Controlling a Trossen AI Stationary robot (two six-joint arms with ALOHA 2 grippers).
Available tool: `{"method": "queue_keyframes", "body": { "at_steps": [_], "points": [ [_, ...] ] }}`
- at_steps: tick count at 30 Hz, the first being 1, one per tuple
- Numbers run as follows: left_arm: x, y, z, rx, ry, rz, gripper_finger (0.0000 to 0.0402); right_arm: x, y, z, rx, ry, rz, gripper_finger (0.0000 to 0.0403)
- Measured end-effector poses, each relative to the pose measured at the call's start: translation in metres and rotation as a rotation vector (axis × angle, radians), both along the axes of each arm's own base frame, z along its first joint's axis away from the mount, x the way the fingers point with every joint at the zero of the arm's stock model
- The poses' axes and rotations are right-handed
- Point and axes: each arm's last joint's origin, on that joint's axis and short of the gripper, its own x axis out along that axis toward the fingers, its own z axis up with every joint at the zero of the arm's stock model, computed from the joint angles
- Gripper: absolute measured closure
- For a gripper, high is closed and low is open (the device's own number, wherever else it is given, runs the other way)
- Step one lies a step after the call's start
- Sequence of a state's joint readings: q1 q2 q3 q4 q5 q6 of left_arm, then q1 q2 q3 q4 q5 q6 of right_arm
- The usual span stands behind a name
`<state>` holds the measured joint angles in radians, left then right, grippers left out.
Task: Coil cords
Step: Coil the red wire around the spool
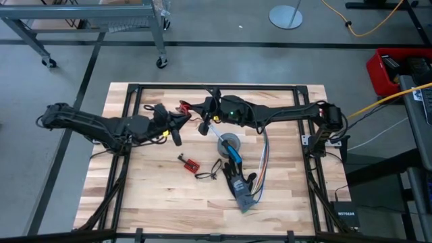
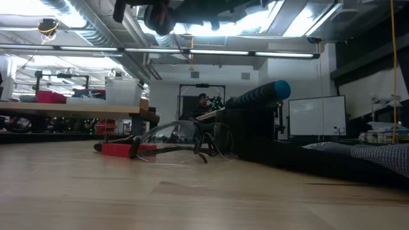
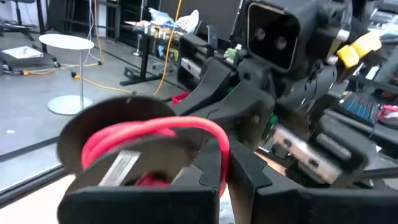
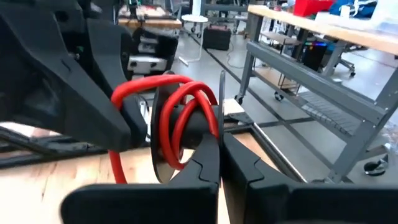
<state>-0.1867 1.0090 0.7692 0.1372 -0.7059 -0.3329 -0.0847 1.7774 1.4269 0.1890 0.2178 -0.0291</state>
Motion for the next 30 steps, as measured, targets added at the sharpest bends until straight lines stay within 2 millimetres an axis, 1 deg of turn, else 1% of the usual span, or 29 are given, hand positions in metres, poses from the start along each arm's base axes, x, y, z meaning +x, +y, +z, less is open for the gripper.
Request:
{"method": "queue_keyframes", "body": {
  "at_steps": [3,11,17,24,30],
  "points": [
    [0.005,-0.001,-0.001,-0.003,-0.017,0.001,0.0400,0.001,0.000,-0.002,0.005,0.007,-0.002,0.0401],
    [0.016,-0.003,-0.012,-0.024,0.014,0.005,0.0400,0.003,0.000,0.001,0.026,-0.054,0.006,0.0401],
    [0.015,-0.005,-0.014,-0.028,0.035,-0.002,0.0400,0.003,0.000,0.002,0.056,-0.069,0.031,0.0401],
    [0.014,-0.004,-0.021,-0.063,0.085,0.007,0.0400,0.004,-0.001,0.011,0.093,-0.168,0.095,0.0401],
    [0.012,-0.005,-0.025,-0.042,0.136,0.003,0.0400,0.003,-0.001,0.011,0.096,-0.159,0.096,0.0401]
  ]
}}
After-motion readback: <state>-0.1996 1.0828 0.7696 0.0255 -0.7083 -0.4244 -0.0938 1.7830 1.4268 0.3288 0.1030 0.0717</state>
